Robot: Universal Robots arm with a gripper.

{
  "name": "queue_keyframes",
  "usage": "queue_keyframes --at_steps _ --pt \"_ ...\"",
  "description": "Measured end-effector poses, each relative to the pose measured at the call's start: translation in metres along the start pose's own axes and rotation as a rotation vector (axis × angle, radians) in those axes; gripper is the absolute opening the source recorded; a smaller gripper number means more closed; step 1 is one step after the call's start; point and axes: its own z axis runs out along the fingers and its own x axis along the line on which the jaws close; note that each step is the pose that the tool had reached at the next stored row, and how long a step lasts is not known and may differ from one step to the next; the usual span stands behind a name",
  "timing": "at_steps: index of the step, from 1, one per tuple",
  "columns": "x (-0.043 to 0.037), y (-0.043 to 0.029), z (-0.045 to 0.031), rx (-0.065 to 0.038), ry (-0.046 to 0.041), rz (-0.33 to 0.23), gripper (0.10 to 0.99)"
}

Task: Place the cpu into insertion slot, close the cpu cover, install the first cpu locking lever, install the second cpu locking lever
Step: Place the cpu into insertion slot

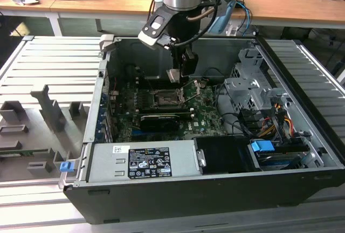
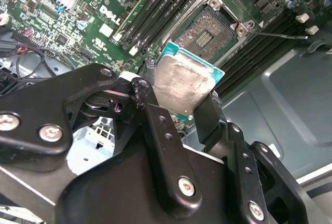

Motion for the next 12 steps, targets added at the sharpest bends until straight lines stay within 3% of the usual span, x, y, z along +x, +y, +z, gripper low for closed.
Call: queue_keyframes --at_steps 12 --pt "-0.0002 -0.0009 0.0106 0.0 0.0001 0.0 0.537"
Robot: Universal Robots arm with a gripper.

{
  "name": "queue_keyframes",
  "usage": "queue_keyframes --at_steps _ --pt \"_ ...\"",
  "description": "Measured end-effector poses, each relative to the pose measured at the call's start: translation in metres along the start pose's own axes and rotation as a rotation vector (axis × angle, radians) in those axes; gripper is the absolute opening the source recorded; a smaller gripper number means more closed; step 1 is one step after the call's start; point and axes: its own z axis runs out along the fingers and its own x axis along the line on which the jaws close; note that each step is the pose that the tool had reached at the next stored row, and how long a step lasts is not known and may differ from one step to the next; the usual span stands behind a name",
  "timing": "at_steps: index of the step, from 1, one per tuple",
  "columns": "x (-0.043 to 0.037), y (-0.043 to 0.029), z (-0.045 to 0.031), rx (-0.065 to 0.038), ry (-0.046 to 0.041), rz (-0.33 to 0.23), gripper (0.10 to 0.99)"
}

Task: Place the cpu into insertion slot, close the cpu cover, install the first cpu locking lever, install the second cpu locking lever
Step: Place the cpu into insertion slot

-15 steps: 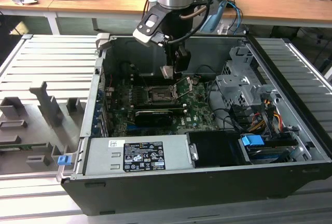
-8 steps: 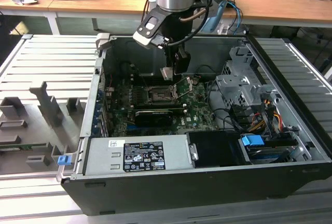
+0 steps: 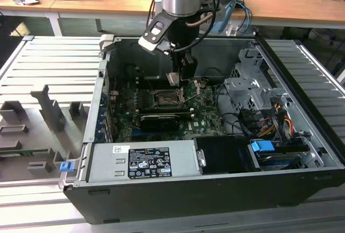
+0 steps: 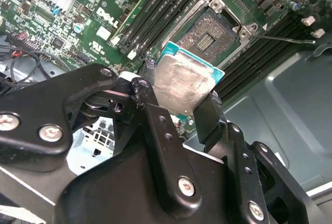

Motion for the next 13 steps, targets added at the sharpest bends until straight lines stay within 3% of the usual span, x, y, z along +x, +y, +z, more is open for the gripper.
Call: queue_keyframes --at_steps 13 --pt "-0.0001 -0.0007 0.0077 0.0 0.0 0.0 0.537"
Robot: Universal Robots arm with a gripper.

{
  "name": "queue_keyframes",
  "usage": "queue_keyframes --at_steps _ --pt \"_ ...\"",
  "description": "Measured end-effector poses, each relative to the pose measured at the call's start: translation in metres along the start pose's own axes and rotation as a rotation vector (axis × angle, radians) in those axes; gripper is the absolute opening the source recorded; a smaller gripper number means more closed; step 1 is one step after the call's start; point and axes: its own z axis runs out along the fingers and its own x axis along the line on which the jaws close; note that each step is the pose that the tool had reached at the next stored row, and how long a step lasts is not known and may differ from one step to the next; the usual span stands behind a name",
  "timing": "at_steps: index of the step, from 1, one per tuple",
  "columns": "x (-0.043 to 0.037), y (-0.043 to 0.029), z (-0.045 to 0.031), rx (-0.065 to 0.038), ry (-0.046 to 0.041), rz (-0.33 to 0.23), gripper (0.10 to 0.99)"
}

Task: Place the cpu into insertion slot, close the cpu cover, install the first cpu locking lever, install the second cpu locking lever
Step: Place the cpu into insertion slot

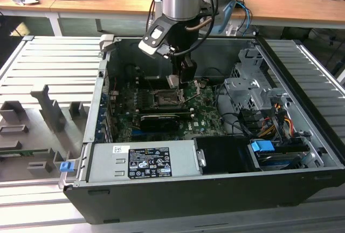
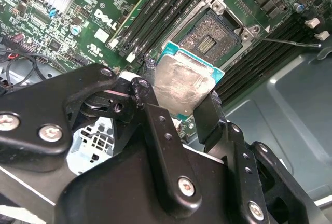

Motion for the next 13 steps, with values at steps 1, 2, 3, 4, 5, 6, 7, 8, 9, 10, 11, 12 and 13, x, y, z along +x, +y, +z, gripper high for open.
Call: queue_keyframes --at_steps 1,2,3,4,5,6,7,8,9,10,11,12,13 --pt "0.0 0.0 0.0004 0.0 0.0 0.0 0.537" --pt "0.0 -0.0001 0.0012 0.0 -0.0001 0.0 0.537" --pt "0.0 -0.0002 0.0023 0.0 0.0 0.0 0.537" --pt "-0.0001 -0.0003 0.0033 0.0 0.0 0.0 0.537" --pt "-0.0001 -0.0004 0.0045 0.0 0.0 0.0 0.537" --pt "-0.0001 -0.0005 0.0057 0.0 -0.0001 0.0 0.537" --pt "-0.0001 -0.0006 0.0064 0.0 0.0 0.0 0.537" --pt "-0.0001 -0.0006 0.0074 0.0 0.0 0.0 0.537" --pt "-0.0001 -0.0008 0.0088 0.0 0.0 0.0 0.537" --pt "-0.0002 -0.0009 0.0098 0.0 -0.0001 0.0 0.537" --pt "-0.0002 -0.0009 0.0108 0.0 0.0 0.0 0.537" --pt "-0.0002 -0.001 0.0115 0.0 0.0 0.0 0.537" --pt "-0.0002 -0.001 0.0119 0.0 -0.0001 0.0 0.537"
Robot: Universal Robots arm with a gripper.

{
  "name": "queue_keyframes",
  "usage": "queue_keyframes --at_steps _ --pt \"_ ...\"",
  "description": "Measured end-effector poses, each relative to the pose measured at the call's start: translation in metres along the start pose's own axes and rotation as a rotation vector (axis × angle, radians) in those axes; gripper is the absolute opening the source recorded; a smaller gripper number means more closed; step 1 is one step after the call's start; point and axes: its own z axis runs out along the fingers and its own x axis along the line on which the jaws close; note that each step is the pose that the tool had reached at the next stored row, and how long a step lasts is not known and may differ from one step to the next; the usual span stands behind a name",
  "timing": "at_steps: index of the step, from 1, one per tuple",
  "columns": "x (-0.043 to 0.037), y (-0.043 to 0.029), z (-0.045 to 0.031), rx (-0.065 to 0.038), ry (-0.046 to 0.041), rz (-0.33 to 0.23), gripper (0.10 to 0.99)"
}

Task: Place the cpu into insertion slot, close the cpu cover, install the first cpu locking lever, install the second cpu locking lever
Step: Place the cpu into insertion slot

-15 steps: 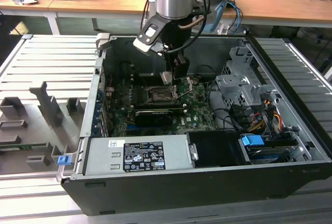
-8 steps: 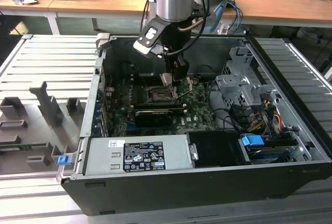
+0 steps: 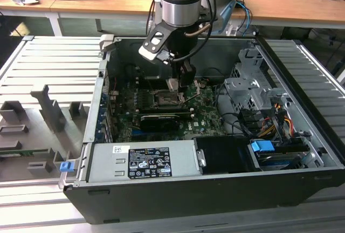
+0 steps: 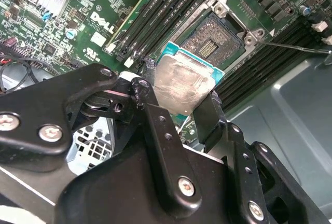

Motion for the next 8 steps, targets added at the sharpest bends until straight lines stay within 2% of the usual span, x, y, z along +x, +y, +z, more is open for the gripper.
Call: queue_keyframes --at_steps 8 --pt "-0.0001 -0.0004 0.0043 0.0 0.0001 0.0 0.537"
